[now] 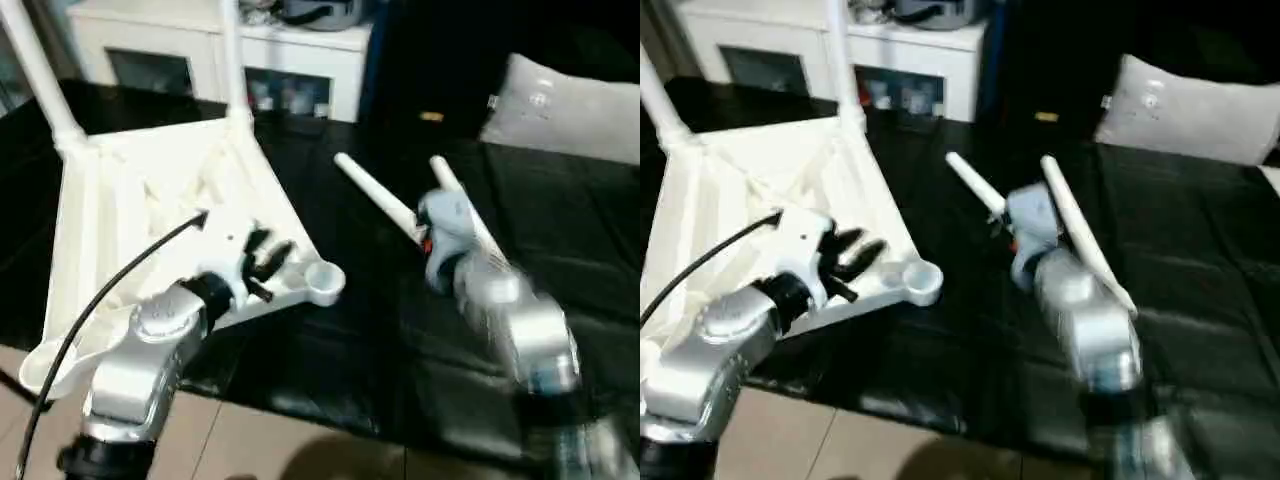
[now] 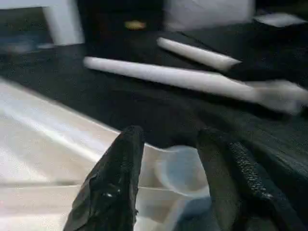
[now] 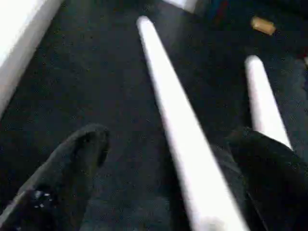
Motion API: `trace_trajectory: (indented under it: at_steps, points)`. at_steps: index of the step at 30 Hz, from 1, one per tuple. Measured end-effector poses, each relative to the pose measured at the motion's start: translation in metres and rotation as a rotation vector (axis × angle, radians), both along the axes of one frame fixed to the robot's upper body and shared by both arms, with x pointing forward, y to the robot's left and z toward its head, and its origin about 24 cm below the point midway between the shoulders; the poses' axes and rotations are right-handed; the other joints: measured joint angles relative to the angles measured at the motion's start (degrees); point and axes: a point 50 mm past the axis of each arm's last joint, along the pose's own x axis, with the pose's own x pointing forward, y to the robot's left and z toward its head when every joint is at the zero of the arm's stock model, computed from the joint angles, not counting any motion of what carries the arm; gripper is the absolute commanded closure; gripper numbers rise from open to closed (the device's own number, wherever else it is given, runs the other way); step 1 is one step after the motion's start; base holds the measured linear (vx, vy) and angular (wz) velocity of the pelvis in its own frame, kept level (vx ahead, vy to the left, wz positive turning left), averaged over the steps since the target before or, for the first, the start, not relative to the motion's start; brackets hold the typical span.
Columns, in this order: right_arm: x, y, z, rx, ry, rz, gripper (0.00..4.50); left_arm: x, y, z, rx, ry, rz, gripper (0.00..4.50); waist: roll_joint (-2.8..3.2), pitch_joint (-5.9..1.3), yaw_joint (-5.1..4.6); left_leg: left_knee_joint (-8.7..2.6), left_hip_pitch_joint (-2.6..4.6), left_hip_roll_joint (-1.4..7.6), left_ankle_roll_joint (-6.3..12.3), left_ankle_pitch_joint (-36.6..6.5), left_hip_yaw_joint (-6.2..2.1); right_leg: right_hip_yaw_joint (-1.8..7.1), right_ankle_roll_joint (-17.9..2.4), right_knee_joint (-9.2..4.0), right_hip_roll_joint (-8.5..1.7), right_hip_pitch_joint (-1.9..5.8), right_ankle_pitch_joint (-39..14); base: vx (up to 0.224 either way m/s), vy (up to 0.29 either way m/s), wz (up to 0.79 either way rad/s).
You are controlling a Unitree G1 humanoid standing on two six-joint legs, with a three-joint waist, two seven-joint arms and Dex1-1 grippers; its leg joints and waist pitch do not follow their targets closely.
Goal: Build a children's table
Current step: Pick table leg
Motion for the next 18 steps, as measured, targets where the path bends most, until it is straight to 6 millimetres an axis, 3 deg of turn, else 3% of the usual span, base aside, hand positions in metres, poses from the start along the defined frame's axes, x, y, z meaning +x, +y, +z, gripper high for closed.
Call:
trace_trajectory:
  at_steps: [3, 8, 18]
  points:
    - [0.019, -0.01, -0.004, -0.031, 0.07, -0.017, 0.0, -0.004, -0.004, 0.002, 0.026, 0.036, -0.096, 2.13, 0.22, 0.15, -0.25, -0.06, -0.18, 0.15, -0.12, 0.3, 0.08, -0.09, -0.3, 0.08, 0.05, -0.29, 0.2, 0.0, 0.0, 0.0]
    - [0.033, -0.016, -0.01, -0.051, 0.151, -0.016, 0.0, -0.007, -0.003, 0.004, 0.067, 0.065, -0.162, 1.97, 0.3, 0.18, -0.06, -0.21, -0.55, 0.55, -0.16, 0.4, 0.36, -0.24, -0.3, 0.05, 0.23, -0.63, 0.2, 0.0, 0.0, 0.0]
    - [0.034, -0.025, -0.029, -0.047, 0.315, 0.04, 0.0, -0.011, -0.007, 0.006, 0.084, 0.086, -0.216, 1.97, 0.29, 0.18, 0.43, -0.2, -1.1, 0.69, 0.37, 0.7, 0.67, -0.26, -0.5, 0.04, 0.17, -1.25, 0.2, 0.0, 0.0, 0.0]
